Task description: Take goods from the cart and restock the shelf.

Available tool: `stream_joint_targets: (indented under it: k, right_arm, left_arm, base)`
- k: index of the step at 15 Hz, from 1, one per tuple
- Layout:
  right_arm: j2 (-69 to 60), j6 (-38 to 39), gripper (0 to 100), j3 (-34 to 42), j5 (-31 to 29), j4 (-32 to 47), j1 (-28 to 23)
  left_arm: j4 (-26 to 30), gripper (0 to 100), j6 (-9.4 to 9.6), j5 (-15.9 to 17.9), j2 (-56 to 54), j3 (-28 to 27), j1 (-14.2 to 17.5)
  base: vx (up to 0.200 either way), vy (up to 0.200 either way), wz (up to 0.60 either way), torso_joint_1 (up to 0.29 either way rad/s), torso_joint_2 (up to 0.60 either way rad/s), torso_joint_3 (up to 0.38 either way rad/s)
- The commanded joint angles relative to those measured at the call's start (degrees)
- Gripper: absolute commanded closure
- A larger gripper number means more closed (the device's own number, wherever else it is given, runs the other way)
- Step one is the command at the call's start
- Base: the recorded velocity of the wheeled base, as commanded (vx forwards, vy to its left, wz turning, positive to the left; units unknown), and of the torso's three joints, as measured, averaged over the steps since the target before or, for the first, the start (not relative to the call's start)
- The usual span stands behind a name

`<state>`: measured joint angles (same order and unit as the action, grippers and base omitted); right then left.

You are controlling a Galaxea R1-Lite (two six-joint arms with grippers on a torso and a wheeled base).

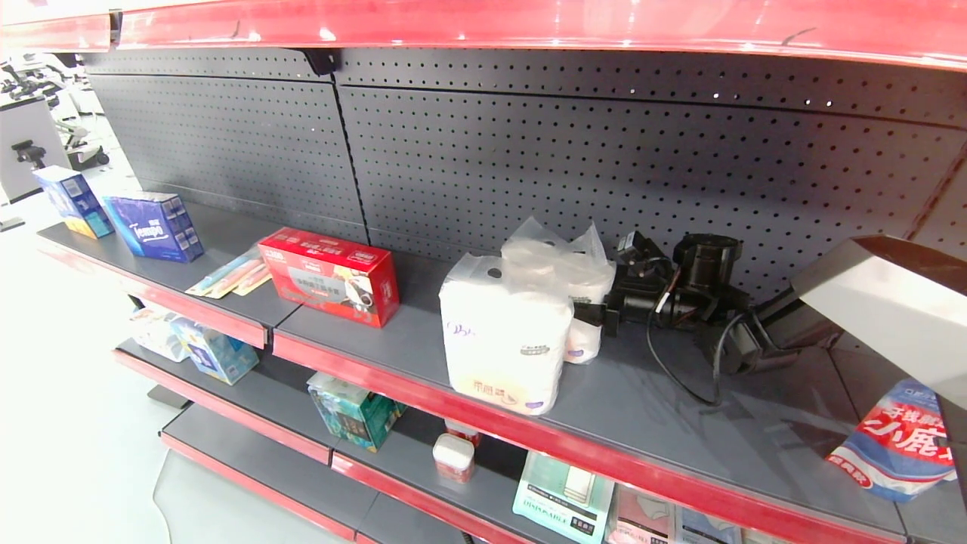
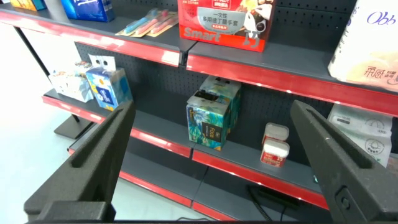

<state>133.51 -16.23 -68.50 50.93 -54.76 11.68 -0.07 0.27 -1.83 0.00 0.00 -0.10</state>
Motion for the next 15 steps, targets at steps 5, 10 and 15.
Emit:
stream_joint_targets:
  k: [5,10,15]
  right_arm:
    - [-0.1,0.2,0,0.4,-0.2,0.0,-0.1]
    - [-2.1,-1.2,0,1.0,-0.2,0.2,0.0]
    - [-6.9,-1.0,0,4.3,-1.9,0.5,-0.3]
  left_arm:
    - [0.0,0,0.00,0.0,0.0,0.0,0.0]
    - [0.0,0,0.00,0.0,0.0,0.0,0.0]
    - [0.0,0,0.00,0.0,0.0,0.0,0.0]
  base:
    - [0.000,0.000,0.00,0.000,0.00,0.000]
    - [0.000,0.000,0.00,0.000,0.00,0.000]
    - [0.000,0.000,0.00,0.000,0.00,0.000]
